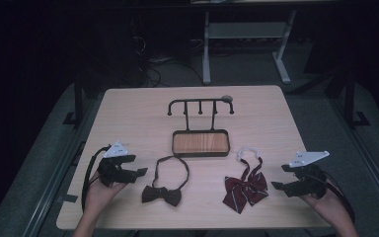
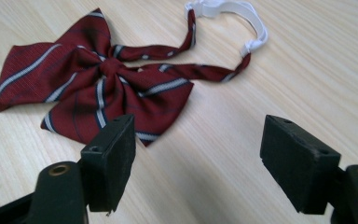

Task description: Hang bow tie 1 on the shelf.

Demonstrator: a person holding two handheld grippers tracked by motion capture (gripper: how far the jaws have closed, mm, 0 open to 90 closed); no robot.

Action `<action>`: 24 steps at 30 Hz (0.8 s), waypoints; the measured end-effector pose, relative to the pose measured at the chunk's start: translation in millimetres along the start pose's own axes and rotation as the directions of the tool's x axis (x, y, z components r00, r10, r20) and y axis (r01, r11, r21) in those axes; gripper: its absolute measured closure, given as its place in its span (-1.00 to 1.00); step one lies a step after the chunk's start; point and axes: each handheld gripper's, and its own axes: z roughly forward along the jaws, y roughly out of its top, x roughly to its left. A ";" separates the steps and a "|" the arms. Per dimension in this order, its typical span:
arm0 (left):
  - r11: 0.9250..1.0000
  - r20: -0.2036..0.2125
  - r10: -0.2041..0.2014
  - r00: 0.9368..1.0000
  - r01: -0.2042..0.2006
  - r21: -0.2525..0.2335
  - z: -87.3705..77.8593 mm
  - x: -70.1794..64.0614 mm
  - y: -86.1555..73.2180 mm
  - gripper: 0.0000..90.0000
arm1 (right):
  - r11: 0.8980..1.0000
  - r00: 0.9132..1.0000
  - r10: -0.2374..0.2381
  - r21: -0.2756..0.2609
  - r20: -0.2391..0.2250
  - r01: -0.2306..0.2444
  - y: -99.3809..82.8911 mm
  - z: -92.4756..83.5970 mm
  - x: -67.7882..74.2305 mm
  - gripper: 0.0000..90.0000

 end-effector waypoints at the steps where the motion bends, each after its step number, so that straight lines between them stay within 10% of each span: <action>1: 1.000 0.000 0.000 1.000 0.000 0.000 0.0 0.0 0.0 -0.37 | 1.000 1.000 -0.006 0.006 -0.002 0.006 2.6 0.5 0.5 -0.42; 24: 1.000 -0.001 -0.005 1.000 0.005 -0.012 -2.0 1.5 -0.6 -0.38 | 0.993 0.996 -0.079 0.079 -0.047 0.083 46.7 15.3 4.0 -0.40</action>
